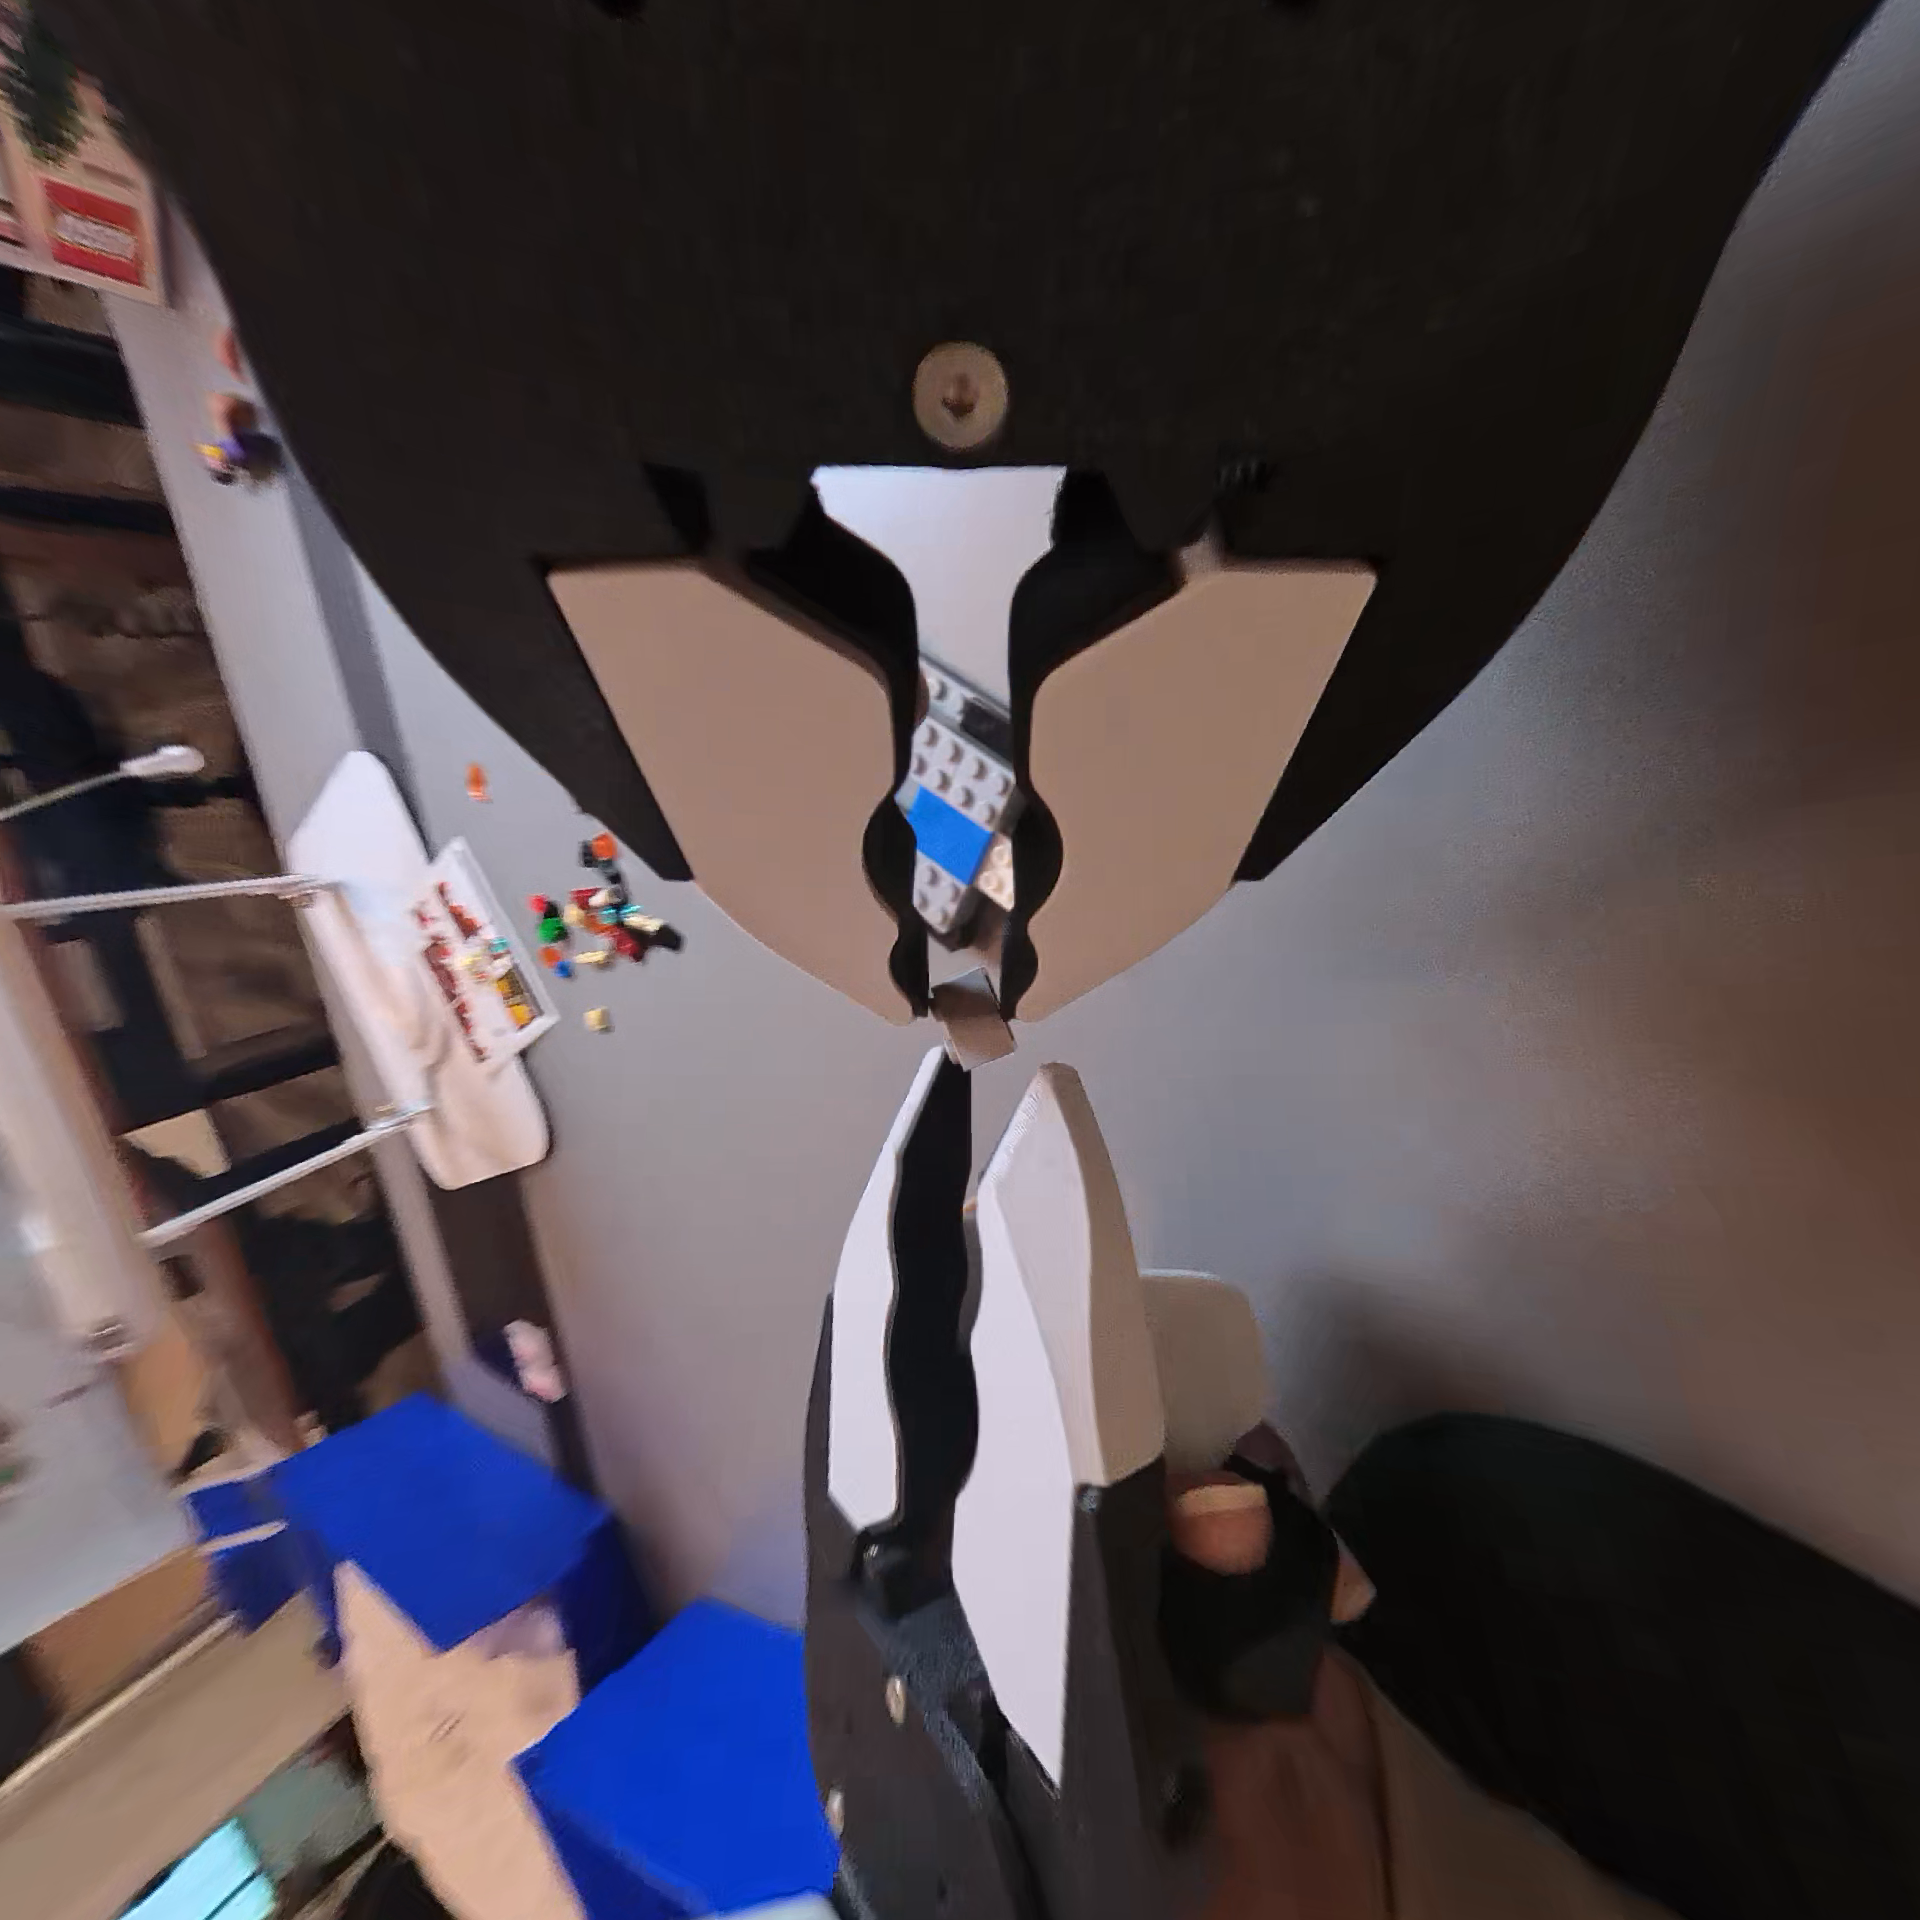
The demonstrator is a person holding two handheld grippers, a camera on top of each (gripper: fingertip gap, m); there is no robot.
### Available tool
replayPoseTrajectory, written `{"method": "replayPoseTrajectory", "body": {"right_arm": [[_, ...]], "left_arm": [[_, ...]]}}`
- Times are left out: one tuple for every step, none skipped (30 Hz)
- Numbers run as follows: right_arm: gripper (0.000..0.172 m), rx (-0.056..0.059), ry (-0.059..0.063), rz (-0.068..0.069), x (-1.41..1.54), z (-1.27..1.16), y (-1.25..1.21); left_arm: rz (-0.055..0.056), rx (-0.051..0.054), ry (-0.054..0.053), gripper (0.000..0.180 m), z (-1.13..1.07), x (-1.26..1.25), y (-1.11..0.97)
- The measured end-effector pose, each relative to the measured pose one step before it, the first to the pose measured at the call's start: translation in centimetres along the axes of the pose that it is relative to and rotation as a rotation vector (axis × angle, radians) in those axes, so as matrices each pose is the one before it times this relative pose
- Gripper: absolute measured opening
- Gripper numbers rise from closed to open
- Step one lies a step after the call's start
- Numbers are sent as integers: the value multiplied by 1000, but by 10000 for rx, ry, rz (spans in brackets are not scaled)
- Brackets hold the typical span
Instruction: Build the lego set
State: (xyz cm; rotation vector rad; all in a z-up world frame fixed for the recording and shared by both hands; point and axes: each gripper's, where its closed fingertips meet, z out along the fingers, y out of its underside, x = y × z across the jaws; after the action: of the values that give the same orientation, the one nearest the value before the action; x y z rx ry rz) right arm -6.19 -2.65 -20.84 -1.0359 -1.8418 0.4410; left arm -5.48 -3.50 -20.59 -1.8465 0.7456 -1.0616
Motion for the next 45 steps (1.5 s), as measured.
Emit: {"method": "replayPoseTrajectory", "body": {"right_arm": [[13, 159, 400, -280, 176, -275, -278], [13, 81, 319, -315, 88, -195, -202], [13, 53, 259, -311, 32, -154, -188], [13, -5, 162, -298, -48, -93, -88], [13, -81, 109, -267, -63, -45, 39], [13, -15, 106, -194, -17, -74, -3], [13, 0, -30, -112, -143, -78, 31], [13, -37, -153, 22, -247, -51, 128], [13, 20, -308, 163, -367, -100, 113], [13, 44, -476, 323, -454, -149, 126], [16, 34, -519, 496, -323, -173, 148], [18, 116, -604, 634, -265, -220, 49], [18, 102, -678, 720, -235, -220, -8], [18, 26, -493, 690, 46, -147, 7], [18, -39, -373, 512, 144, -62, 35], [18, -121, -378, 313, -3, 7, 115], [18, -150, -255, 163, 9, 81, 155], [18, -128, -146, 65, 58, 109, 157], [16, -155, -161, 48, -40, 137, 224], [13, -145, -109, 57, 2, 128, 226], [12, -78, -40, 50, 74, 89, 165], [10, -68, -47, 90, 32, 96, 161], [9, -59, 24, 127, 102, 121, 174], [9, -84, 69, 132, 143, 166, 239], [8, -104, 65, 179, 161, 181, 290], [8, -122, 140, 269, 292, 186, 342], [8, -166, 183, 334, 397, 177, 420], [8, -219, 174, 362, 405, 194, 488], [8, -219, 211, 392, 423, 228, 469], [8, -185, 134, 417, 260, 240, 360], [8, -120, 71, 418, 113, 239, 214], [8, -64, 98, 343, 56, 213, 84], [8, -114, 141, 216, 59, 208, 142], [8, -154, 204, 113, 120, 198, 191], [8, -118, 254, 61, 165, 165, 170], [8, -115, 196, 33, 87, 131, 186], [8, -130, 148, 55, 35, 113, 199], [8, -113, 181, 54, 88, 91, 187], [8, -65, 177, 4, 84, 54, 109], [8, -14, 135, 17, 39, 9, 17], [8, -57, 110, 35, 43, -7, 31], [8, -120, 119, -19, 63, 14, 116], [8, -114, 148, -58, 93, -23, 82], [8, -107, 149, -48, 111, -44, 76], [8, -141, 88, -50, 40, -54, 117]], "left_arm": [[-228, 133, 34, 24, 97, 56, -239], [-128, 55, 12, 23, 134, 50, -91], [-1, -15, 14, 21, 126, 83, 44], [64, 12, -59, 19, 85, -8, 4], [53, 104, -14, 13, -15, 70, -144], [63, -24, 10, 12, 31, 69, 6], [132, -95, 24, 12, 50, 79, 130], [229, -162, -54, 11, 65, -40, 237], [434, -180, -60, 11, 54, 19, 264], [647, -235, -34, 10, 27, 130, 315], [698, -266, -241, 10, 67, -146, 333], [740, -309, -210, 9, 119, -126, 373], [756, -233, -33, 9, 187, 146, 285], [615, -124, -38, 9, 230, 137, 97], [467, -112, 18, 9, 279, 170, 32], [338, -31, 57, 9, 265, 167, -85], [189, 54, 42, 9, 233, 80, -212], [116, 27, 74, 9, 183, 79, -151], [126, 6, 41, 9, 132, 10, -94], [140, -20, -66, 9, 71, -170, -28], [113, -122, -51, 9, 91, -161, 188], [27, -53, -27, 9, 84, -136, 159], [-43, -31, 30, 9, 86, -94, 151], [-88, -66, -25, 9, 89, -167, 221], [-64, -83, -12, 8, 108, -134, 277], [-17, -119, -142, 9, 33, -335, 300], [82, -148, -315, 12, -132, -599, 266], [44, -154, -232, 16, -219, -542, 293], [-154, -383, -251, 17, -155, -680, 648], [-221, -560, -271, 21, -8, -761, 985], [-202, -413, -5, 27, 132, -327, 875], [-265, -227, 59, 28, 220, -129, 614], [-196, -116, 71, 28, 294, -14, 385], [-49, -70, 131, 28, 298, 198, 203], [84, -64, 81, 28, 273, 217, 55], [150, -81, 45, 27, 257, 238, 9], [145, -137, -98, 24, 246, 26, 53], [164, -135, -142, 21, 218, -48, 62], [168, -53, 10, 19, 168, 173, -45], [99, 34, 97, 17, 124, 294, -169], [62, 65, 67, 15, 134, 228, -214], [65, 19, 27, 15, 146, 147, -160], [72, -46, -54, 15, 141, -6, -49], [60, 5, -59, 15, 79, -71, -70], [-18, 6, 16, 15, 56, -3, -43]]}}
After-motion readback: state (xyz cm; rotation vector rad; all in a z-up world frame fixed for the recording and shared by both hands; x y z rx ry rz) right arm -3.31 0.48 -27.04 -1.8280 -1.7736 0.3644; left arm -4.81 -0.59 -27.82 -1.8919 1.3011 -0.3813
